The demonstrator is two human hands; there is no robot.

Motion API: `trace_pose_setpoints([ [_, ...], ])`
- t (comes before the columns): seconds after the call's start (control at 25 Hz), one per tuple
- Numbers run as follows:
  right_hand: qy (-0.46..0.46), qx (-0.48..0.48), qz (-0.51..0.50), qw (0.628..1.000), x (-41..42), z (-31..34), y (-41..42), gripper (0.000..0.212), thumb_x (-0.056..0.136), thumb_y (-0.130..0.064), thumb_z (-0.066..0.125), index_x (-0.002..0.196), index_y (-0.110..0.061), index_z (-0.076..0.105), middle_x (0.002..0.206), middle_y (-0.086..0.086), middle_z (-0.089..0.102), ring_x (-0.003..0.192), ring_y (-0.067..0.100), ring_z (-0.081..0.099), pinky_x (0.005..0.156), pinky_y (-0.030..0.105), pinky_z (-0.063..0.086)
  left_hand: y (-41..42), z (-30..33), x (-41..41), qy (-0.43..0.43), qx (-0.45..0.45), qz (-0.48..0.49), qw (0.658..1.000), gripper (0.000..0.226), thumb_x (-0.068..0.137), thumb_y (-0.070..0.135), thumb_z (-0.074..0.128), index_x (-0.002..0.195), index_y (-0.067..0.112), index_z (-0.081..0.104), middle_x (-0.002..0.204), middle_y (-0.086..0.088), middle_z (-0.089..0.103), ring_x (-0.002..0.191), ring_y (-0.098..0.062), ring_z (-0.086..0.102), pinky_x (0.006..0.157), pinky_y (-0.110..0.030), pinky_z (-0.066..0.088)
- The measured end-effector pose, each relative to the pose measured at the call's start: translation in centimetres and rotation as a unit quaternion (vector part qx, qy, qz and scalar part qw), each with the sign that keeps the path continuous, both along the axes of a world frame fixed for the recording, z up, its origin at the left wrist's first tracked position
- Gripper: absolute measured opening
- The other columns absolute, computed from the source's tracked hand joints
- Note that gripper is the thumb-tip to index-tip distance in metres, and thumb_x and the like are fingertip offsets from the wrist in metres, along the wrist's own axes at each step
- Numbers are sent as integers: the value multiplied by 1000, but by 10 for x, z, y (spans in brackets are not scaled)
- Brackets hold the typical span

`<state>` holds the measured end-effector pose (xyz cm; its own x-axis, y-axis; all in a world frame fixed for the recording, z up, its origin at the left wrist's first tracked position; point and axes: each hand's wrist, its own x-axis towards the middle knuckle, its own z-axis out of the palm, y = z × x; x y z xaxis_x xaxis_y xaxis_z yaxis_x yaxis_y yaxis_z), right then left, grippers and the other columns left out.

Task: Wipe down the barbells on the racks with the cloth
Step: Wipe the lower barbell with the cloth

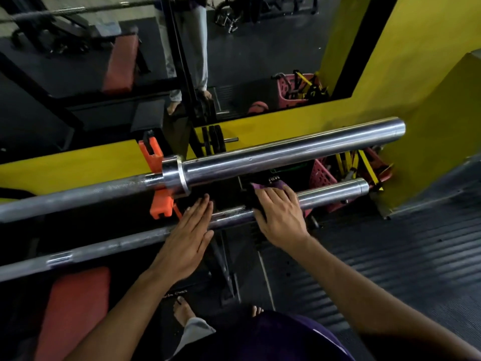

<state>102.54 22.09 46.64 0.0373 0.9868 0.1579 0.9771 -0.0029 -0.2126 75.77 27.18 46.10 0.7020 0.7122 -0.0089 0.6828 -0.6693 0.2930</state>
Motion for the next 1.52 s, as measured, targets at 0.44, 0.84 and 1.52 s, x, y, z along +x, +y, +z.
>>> trace_pose_setpoints([
  [0.44,88,-238,-109,961,46,39,63,61,93,-58,45,137,-16,56,136,18,60,123,38,57,97,41,45,-2,-2,-4,-36,-21,-5,999,68,106,56,8,162,19,-3,169,9,-15,156,-10,-8,126,-29,-5],
  [0.84,1,66,48,997,44,-23,-39,54,91,-32,57,136,-5,48,141,13,56,141,28,43,119,62,21,0,-8,-6,-105,-27,-15,994,62,109,42,24,162,13,10,171,2,-1,157,-16,3,127,-39,6],
  [1.52,153,43,-17,987,-20,28,28,44,101,-43,34,122,-7,48,108,10,63,95,32,64,82,49,52,-18,-14,-59,-30,24,17,999,64,109,48,19,163,15,9,171,-1,1,157,-17,4,126,-41,6],
])
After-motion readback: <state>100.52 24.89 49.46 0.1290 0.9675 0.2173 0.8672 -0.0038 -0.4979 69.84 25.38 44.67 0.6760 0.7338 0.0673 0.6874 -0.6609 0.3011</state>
